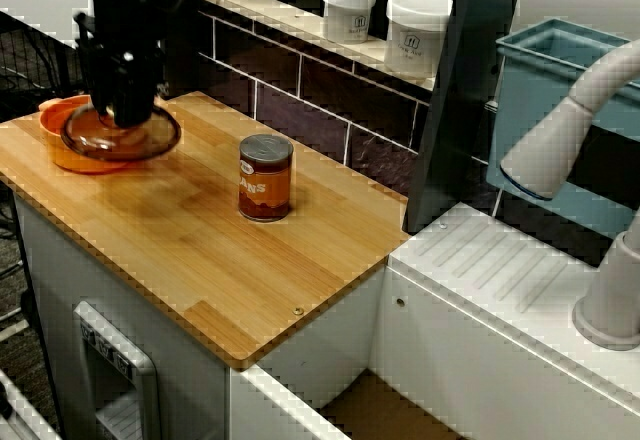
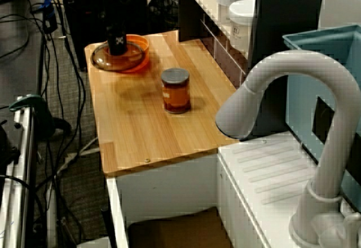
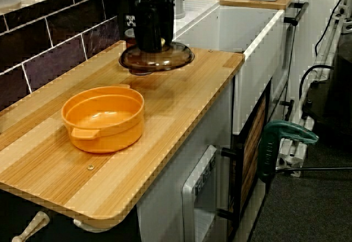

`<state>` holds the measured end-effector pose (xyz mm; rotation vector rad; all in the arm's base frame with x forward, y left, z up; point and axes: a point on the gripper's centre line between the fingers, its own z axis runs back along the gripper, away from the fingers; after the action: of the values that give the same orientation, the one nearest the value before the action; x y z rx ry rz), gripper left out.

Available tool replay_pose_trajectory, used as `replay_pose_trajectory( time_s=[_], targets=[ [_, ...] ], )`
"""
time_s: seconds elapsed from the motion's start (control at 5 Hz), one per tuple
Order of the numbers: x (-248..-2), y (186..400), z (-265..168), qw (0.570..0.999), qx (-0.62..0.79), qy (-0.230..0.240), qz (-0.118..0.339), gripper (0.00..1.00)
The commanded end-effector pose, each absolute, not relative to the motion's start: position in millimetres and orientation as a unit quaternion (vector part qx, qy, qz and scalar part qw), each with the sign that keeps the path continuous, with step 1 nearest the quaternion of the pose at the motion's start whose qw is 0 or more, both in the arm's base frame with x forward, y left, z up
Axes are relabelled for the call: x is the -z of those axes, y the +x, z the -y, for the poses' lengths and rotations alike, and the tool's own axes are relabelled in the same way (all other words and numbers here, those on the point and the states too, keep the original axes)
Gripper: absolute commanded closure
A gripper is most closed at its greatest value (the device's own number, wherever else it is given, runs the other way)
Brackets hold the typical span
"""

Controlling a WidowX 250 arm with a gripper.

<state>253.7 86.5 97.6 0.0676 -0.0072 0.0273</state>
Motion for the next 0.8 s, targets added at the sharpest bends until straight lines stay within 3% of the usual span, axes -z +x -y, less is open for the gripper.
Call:
replay_pose_trajectory(
  time_s=[0.0, 0.6],
  targets=[
    [-81.3, 250.8, -79.7, 0.999, -0.006, 0.045, 0.002, 1.00],
    [-70.0, 247.7, -73.4, 0.999, 0.001, 0.039, -0.014, 1.00]
  ],
)
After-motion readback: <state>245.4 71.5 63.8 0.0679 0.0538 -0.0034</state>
